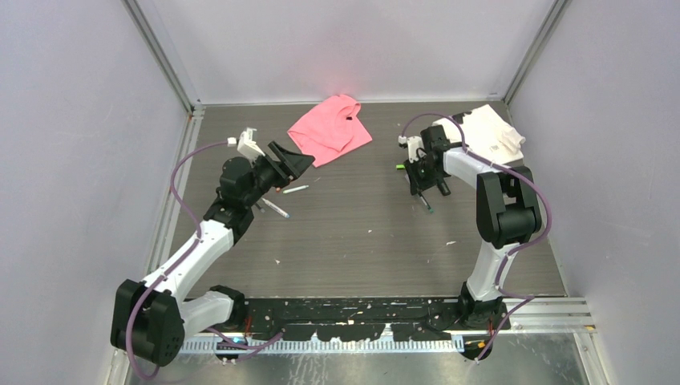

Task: Insert the pens into the pen caps
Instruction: Place the pen at the center of the board.

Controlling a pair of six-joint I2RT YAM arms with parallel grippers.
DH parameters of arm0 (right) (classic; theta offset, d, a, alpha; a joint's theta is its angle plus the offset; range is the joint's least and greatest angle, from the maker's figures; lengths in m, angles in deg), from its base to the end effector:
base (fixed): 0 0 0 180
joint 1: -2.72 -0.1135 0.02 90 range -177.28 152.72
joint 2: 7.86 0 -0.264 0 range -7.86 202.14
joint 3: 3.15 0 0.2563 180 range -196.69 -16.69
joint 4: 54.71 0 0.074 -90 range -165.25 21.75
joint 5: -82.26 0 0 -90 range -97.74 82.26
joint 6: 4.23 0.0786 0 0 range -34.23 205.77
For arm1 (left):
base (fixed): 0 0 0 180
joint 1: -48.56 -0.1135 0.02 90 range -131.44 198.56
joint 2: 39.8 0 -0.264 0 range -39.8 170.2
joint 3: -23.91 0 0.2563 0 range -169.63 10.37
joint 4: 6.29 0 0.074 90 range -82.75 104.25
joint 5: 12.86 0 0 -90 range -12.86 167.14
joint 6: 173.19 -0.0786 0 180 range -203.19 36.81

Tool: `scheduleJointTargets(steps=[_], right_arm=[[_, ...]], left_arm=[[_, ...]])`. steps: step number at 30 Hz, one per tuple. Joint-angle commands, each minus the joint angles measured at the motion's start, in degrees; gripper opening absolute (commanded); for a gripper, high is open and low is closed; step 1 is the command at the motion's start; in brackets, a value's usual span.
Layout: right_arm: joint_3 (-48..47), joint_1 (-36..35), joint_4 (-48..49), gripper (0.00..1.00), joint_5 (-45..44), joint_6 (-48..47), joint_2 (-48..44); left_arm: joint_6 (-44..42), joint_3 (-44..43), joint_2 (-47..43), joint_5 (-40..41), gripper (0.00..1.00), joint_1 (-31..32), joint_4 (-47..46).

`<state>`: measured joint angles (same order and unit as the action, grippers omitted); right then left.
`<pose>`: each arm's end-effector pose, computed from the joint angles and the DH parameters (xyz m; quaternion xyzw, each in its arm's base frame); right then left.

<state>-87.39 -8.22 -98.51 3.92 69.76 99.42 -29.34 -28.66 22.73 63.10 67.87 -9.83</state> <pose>0.3835 0.0903 0.1265 -0.2469 0.9430 0.0906 0.2039 0.2768 -0.1172 0.2866 -0.1419 0.7308 -0.4673 0.4768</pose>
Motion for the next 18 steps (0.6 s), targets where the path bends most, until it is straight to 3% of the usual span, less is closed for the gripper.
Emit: scheduleJointTargets(steps=[1, 18], right_arm=[[-1.05, 0.95, -0.33, 0.15, -2.43, -1.74, 0.79], [-4.58, 5.60, -6.16, 0.46, 4.98, -2.13, -1.33]], left_arm=[[0.23, -0.47, 0.25, -0.12, 0.65, -0.33, -3.29], [-0.60, 0.09, -0.59, -0.46, 0.65, -0.38, -2.67]])
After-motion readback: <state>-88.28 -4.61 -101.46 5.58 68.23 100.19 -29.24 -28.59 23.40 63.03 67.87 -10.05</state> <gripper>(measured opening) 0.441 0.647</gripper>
